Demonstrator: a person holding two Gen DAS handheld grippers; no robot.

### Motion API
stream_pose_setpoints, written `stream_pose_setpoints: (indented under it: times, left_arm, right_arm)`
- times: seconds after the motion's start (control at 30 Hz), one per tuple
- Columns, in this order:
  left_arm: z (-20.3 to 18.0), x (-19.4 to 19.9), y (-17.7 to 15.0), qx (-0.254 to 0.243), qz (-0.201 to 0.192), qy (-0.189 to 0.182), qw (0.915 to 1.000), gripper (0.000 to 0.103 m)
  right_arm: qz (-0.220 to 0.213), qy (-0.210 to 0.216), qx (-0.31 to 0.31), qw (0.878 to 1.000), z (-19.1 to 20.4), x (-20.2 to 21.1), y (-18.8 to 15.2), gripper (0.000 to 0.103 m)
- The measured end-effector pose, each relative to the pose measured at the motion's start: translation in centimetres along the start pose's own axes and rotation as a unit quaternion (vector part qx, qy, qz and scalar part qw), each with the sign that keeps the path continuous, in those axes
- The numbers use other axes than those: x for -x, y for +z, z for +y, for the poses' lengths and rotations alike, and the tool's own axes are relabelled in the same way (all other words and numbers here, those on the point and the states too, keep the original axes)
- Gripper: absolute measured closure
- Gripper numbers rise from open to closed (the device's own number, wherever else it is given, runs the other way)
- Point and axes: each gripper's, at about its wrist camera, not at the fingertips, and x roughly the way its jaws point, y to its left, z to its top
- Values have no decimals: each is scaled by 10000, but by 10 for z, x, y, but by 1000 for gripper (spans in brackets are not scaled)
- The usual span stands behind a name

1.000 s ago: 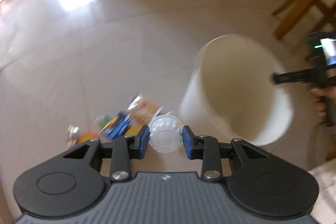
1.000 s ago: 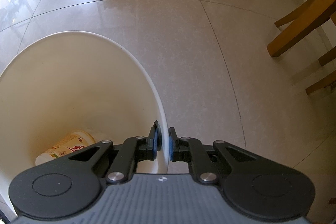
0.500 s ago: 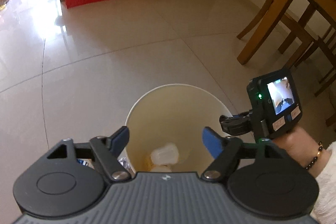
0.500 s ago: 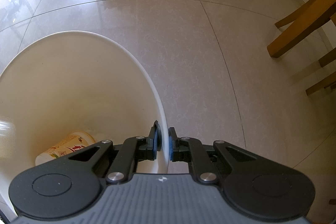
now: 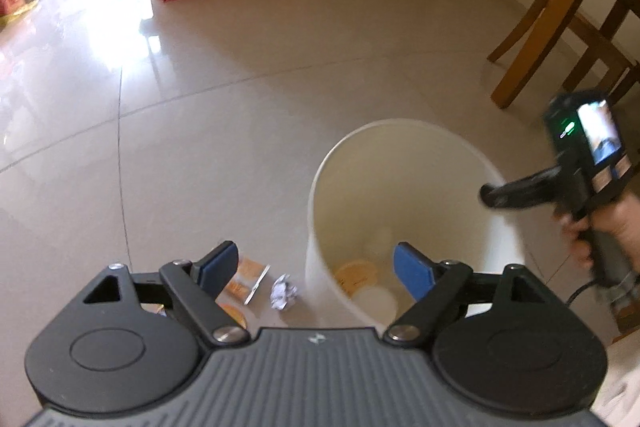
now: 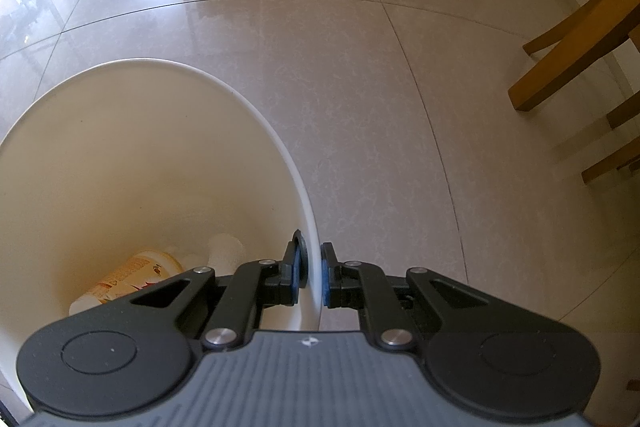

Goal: Collect trash
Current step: 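Lower the left gripper and grasp the blue juice carton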

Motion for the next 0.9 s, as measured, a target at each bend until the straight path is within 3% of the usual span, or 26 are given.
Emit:
stream_pose_setpoints:
  times: [0.27,0.57,0.7,0.9]
  left_arm:
    - [39,-31,-55,96,-49,112,9999,18]
    - [94,-96,-122,655,685,575,9938,18]
    - [116,-125,-149,570,932,890,9900,18]
    - [137,-159,-182,525,1146,974,9872,18]
  right_arm:
    - [-33,-15,35,10000,1,1,-2,90]
    - [-9,-51,50,10000,5,2,1,90]
    - [-19,-66,47,10000,4,1,1,90]
    - [-35,-69,44,10000,3,0,1,90]
